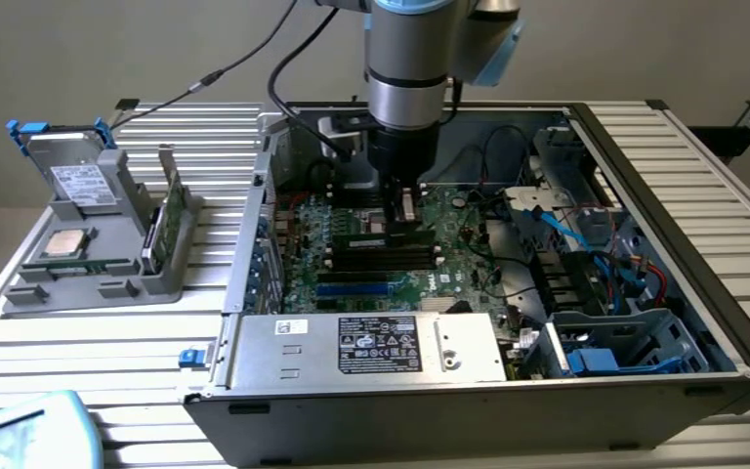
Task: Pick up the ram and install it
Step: 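Pick up the ram and move it above insertion slot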
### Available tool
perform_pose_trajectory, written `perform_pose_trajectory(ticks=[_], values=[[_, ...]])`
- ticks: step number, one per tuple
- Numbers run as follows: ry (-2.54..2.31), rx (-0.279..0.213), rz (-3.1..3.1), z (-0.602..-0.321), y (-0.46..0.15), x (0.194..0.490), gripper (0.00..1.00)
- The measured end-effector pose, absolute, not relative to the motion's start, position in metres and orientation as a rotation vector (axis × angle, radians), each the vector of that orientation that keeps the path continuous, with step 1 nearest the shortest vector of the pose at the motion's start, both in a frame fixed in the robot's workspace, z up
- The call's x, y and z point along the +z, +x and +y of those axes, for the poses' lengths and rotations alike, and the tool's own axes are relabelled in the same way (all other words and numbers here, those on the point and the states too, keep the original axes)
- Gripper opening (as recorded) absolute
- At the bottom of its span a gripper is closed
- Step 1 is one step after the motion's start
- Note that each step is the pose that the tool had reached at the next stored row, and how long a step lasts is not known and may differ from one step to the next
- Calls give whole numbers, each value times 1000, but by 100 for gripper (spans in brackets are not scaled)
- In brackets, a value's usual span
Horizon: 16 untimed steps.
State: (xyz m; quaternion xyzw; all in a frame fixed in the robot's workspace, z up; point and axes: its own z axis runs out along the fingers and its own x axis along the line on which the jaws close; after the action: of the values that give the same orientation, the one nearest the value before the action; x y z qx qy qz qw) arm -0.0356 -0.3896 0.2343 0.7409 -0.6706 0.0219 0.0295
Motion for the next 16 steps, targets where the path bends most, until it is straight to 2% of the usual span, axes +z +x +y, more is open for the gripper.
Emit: perform_pose_trajectory(ticks=[16], values=[[2251,69,-2097,-393,-35,230,14]])
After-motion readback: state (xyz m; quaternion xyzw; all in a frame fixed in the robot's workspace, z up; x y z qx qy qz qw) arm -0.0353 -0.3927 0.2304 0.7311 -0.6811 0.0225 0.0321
